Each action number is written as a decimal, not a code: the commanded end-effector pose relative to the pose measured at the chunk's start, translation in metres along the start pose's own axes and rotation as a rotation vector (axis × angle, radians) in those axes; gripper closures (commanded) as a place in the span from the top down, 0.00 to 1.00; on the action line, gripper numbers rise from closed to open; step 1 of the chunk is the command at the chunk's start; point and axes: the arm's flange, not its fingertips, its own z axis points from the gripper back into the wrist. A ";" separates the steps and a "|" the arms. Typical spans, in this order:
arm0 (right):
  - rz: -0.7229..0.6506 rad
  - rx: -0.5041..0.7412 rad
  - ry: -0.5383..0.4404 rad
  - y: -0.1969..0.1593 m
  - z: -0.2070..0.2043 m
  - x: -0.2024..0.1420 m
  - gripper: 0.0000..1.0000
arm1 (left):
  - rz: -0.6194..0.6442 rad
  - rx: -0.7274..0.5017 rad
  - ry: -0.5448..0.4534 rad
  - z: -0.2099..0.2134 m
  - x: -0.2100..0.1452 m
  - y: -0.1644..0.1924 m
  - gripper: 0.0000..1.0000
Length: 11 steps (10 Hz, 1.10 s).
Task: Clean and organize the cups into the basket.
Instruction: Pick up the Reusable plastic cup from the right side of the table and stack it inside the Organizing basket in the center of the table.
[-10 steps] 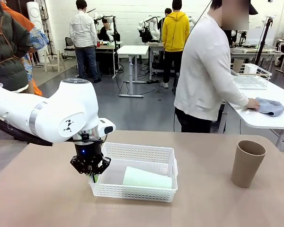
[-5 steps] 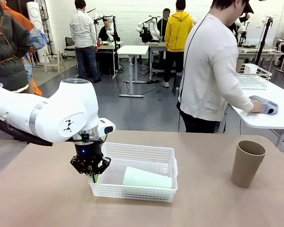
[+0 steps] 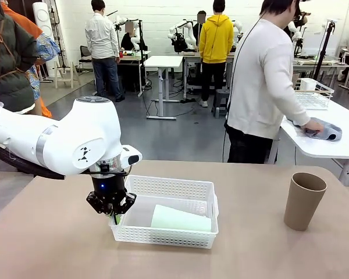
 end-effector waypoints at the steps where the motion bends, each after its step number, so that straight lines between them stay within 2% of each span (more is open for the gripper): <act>1: -0.022 0.022 0.004 -0.010 -0.008 -0.011 1.00 | -0.002 -0.007 -0.003 0.002 0.000 0.000 0.05; 4: -0.032 0.038 0.023 -0.015 -0.038 -0.026 1.00 | -0.002 -0.007 -0.003 0.002 0.000 0.000 0.05; 7: -0.022 -0.039 -0.028 -0.023 -0.067 -0.029 1.00 | -0.002 -0.007 -0.003 0.002 0.000 0.000 0.05; 11: -0.058 -0.056 -0.034 -0.035 -0.110 -0.035 1.00 | -0.002 -0.007 -0.003 0.002 0.000 0.000 0.05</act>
